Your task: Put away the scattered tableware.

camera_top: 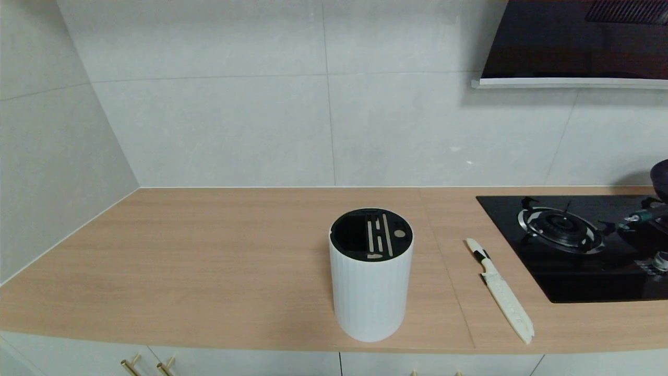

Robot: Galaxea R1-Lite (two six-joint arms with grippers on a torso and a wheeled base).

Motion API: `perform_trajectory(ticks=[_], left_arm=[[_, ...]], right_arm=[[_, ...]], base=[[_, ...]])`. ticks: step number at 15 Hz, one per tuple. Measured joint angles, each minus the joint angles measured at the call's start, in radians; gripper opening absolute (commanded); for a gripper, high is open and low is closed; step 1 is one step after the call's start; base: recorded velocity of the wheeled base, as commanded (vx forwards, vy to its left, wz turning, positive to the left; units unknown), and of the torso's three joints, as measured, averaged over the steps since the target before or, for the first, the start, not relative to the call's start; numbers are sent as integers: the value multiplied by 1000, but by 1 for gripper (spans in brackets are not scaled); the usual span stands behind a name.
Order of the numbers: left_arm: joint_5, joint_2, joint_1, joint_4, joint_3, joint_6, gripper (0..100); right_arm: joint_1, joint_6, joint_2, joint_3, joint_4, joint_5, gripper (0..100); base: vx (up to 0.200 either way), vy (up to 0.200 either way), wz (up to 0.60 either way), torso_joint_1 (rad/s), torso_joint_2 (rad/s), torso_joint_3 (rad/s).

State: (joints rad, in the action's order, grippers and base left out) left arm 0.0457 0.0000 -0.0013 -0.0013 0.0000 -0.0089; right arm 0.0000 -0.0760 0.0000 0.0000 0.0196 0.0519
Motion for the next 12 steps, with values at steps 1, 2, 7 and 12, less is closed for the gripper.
perform_trajectory(ticks=[1,2,7,12], left_arm=[[0,0,0,0,0,0,100],[0,0,0,0,0,0,100],[0,0,0,0,0,0,100],[0,0,0,0,0,0,100]], right_arm=[[0,0,0,0,0,0,100],[0,0,0,0,0,0,100],[0,2,0,0,0,0,100],[0,0,0,0,-1,0,100]], base=[[0,0,0,261,-535,-276],[0,0,0,222,-456,-242],[0,0,0,152,-314,-163],[0,0,0,0,0,0]])
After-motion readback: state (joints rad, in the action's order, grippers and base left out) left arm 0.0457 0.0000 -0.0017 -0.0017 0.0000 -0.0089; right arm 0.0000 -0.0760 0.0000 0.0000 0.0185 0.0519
